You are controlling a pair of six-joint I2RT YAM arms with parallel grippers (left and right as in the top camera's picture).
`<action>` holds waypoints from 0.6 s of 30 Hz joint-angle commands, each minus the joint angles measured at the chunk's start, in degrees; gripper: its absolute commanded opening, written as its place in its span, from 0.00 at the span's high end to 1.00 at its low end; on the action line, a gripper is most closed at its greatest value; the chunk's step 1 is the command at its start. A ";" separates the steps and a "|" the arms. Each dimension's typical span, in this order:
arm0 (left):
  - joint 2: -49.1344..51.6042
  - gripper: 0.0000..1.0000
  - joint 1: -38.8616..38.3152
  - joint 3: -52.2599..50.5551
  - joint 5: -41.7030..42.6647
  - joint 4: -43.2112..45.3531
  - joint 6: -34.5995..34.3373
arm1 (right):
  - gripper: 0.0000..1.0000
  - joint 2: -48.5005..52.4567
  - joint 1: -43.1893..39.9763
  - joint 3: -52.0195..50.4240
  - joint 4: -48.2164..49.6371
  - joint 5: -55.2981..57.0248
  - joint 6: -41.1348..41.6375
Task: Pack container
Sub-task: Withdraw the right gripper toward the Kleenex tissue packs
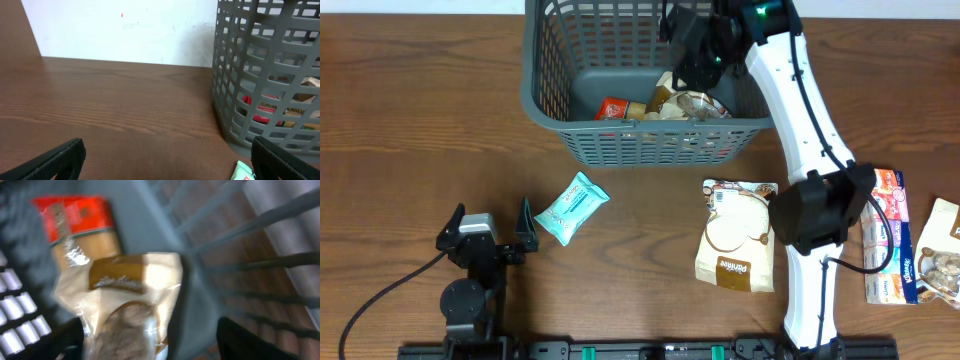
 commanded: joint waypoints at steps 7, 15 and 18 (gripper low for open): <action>-0.31 0.01 -0.07 -0.87 -0.44 -1.60 -0.31 | 0.12 -14.01 -5.38 3.26 9.84 14.97 19.76; -0.31 0.01 -0.07 -0.87 -0.44 -1.60 -0.31 | 0.01 -25.16 -17.00 3.26 3.30 20.11 34.21; -0.31 0.01 -0.07 -0.87 -0.44 -1.57 -0.31 | 0.01 -28.26 -22.21 3.26 -4.13 20.24 35.80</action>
